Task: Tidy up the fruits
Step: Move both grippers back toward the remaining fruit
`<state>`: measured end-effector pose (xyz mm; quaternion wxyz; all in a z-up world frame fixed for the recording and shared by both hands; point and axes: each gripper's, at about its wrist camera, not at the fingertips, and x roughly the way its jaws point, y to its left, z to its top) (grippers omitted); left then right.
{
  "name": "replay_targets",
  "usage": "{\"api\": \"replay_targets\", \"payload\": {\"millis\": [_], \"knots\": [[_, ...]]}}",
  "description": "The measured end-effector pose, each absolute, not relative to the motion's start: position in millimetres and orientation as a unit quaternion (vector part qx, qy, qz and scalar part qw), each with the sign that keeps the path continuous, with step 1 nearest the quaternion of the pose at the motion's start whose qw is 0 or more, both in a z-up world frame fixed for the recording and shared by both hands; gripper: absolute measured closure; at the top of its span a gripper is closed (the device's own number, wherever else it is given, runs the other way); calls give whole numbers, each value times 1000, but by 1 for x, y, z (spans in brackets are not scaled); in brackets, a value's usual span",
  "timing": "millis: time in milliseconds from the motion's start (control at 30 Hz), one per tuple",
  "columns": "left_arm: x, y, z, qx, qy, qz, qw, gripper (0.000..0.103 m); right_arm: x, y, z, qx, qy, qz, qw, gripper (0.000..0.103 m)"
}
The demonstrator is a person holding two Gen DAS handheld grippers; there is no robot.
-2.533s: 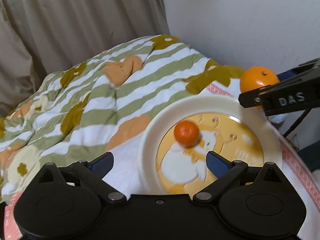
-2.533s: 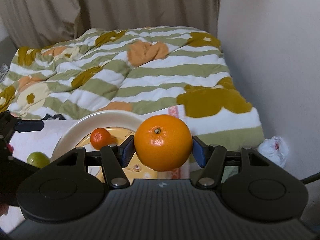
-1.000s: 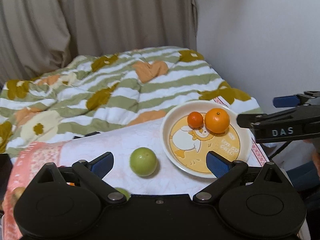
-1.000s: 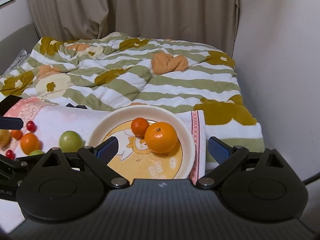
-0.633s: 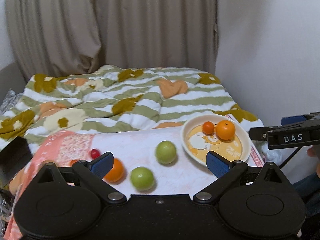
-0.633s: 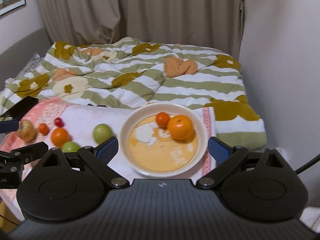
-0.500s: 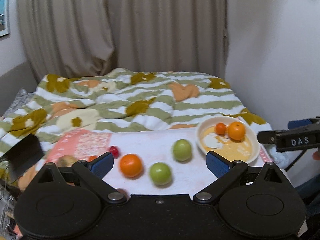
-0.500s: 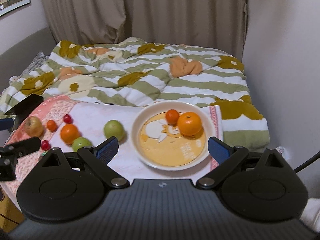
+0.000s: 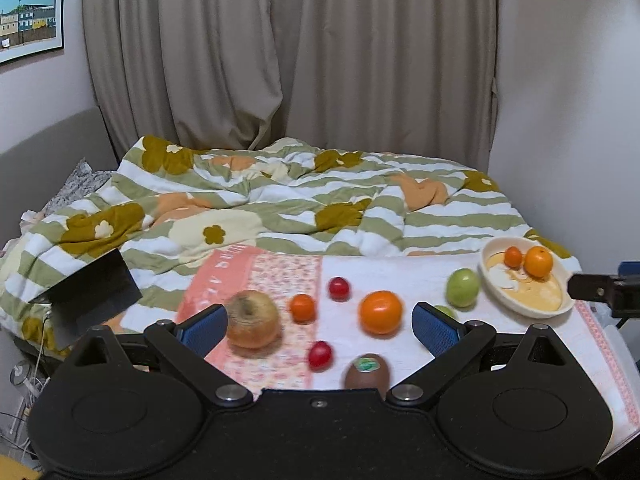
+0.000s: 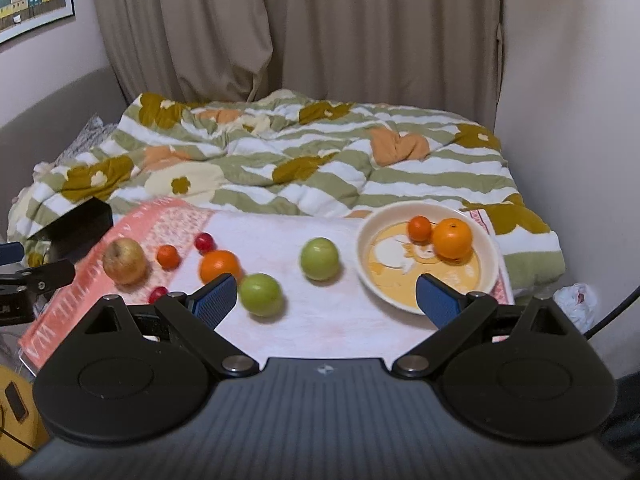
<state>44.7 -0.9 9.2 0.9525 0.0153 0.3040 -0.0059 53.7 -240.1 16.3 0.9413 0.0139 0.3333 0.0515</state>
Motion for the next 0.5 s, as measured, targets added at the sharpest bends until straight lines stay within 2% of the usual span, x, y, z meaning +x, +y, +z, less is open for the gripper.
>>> {"api": "replay_targets", "payload": {"millis": [500], "knots": [[96, 84, -33, 60, 309, -53, 948, 2, 58, -119, -38, 52, 366, 18, 929, 0]]}}
